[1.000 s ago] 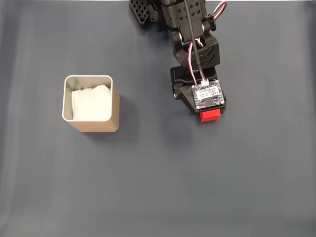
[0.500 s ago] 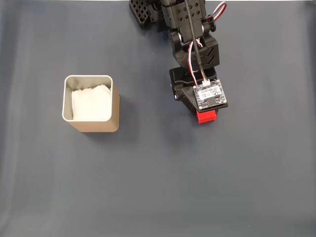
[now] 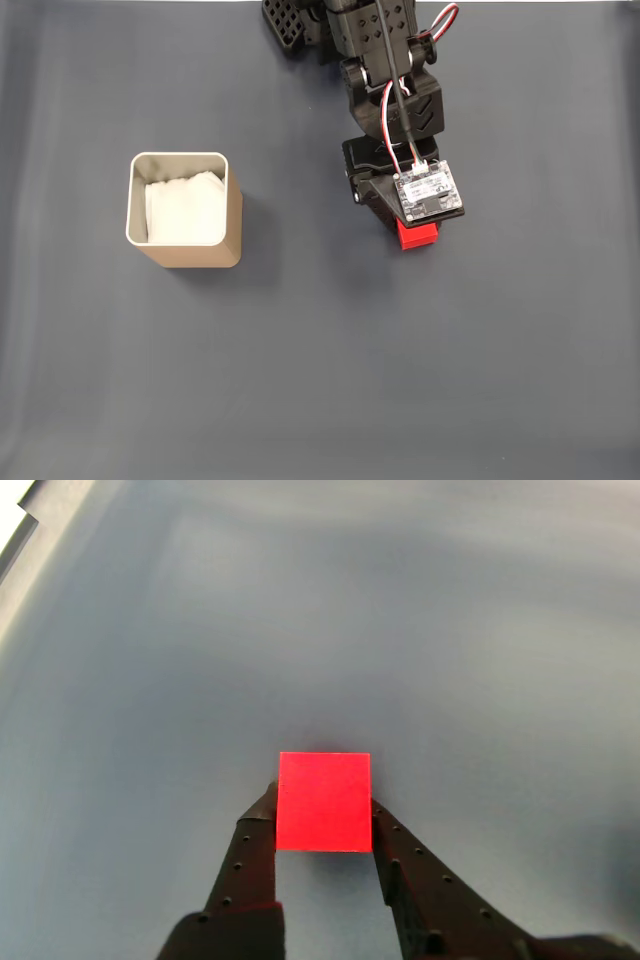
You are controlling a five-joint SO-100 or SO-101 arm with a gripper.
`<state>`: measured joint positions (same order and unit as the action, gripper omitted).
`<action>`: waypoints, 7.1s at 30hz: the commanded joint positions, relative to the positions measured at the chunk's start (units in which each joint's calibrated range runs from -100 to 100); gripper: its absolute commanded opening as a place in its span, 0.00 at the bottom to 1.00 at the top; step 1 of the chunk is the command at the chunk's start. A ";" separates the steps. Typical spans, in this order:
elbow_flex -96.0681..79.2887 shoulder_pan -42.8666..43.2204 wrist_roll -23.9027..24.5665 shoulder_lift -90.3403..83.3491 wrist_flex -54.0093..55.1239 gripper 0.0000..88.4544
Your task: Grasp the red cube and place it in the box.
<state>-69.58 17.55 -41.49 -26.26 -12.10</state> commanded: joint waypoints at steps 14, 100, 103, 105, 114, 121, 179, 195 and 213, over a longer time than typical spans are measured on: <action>12.06 -2.04 -2.69 -16.10 -27.99 0.10; 49.53 -43.78 -7.86 -7.02 -56.38 0.06; 49.80 -43.57 -7.37 -6.76 -56.38 0.06; 50.07 -43.43 -7.23 -6.67 -56.38 0.06; 49.98 -43.64 -7.03 -6.24 -56.38 0.06; 50.26 -43.85 -6.84 -5.54 -56.05 0.06; 46.34 -46.55 -3.91 -8.14 -51.29 0.46; 46.34 -47.05 -3.27 -8.23 -49.65 0.36; 46.15 -39.59 -2.00 -12.30 -49.08 0.00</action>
<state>-24.23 -24.16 -44.18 -35.62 -62.14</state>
